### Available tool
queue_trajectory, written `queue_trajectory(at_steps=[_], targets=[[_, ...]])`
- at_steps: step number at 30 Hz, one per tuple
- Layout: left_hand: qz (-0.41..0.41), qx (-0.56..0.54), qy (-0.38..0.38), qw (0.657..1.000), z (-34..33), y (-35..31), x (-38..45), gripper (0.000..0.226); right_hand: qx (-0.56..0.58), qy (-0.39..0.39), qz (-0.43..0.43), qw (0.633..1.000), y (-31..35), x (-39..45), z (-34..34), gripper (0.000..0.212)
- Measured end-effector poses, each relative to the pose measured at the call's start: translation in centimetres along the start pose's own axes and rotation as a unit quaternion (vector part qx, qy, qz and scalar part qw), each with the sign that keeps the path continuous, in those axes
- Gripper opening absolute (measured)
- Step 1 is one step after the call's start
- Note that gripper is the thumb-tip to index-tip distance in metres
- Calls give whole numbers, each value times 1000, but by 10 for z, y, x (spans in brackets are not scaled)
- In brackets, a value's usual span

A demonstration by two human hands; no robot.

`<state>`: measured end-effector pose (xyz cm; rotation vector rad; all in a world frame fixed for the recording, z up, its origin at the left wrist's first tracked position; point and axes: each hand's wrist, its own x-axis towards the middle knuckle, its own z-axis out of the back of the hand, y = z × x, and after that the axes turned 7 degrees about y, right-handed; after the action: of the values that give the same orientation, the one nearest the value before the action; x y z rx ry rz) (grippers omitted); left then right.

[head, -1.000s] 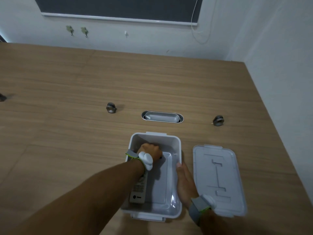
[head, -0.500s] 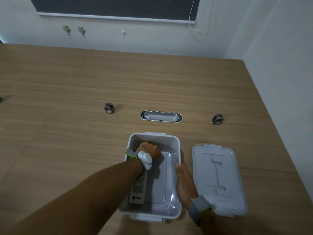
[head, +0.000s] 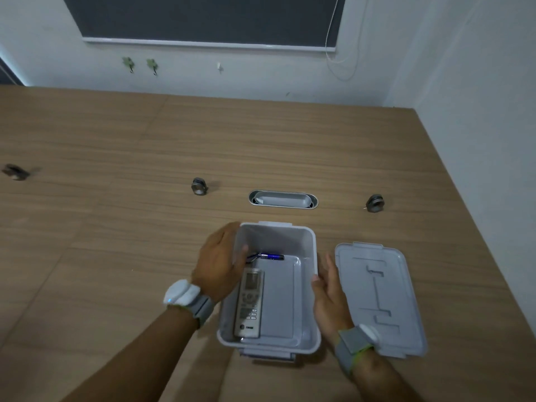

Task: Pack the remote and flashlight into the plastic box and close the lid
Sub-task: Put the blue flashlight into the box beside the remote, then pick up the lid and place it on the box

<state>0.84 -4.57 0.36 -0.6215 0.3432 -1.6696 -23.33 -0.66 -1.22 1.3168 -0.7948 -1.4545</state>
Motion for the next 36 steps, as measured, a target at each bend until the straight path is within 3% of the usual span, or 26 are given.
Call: queue_trajectory(at_steps=[2, 4, 8, 16, 20, 25, 31, 36], targets=[[116, -167, 32, 979, -2, -1, -25, 46, -25, -9, 10, 1000, -3, -5, -1, 55], [230, -298, 94, 922, -10, -2, -44, 54, -48, -16, 23, 998, -8, -8, -5, 53], [216, -365, 69, 903, -14, -11, -58, 39, -67, -24, 23, 997, -9, -10, -11, 49], [232, -347, 59, 907, -11, -14, -45, 37, -80, -26, 34, 996, -9, 6, -9, 48], [216, -269, 48, 937, -5, -18, -43, 38, -65, -19, 40, 997, -9, 7, -3, 49], [149, -146, -49, 977, 3, -58, -25, 40, -20, -10, 43, 999, -17, 0, 25, 46], [65, -130, -5, 989, -25, -143, 2, 28, -41, -59, 34, 997, -44, -9, 101, 33], [45, -143, 47, 988, -87, -209, 21, 15, -145, -127, 4, 981, -74, -10, 170, 26]])
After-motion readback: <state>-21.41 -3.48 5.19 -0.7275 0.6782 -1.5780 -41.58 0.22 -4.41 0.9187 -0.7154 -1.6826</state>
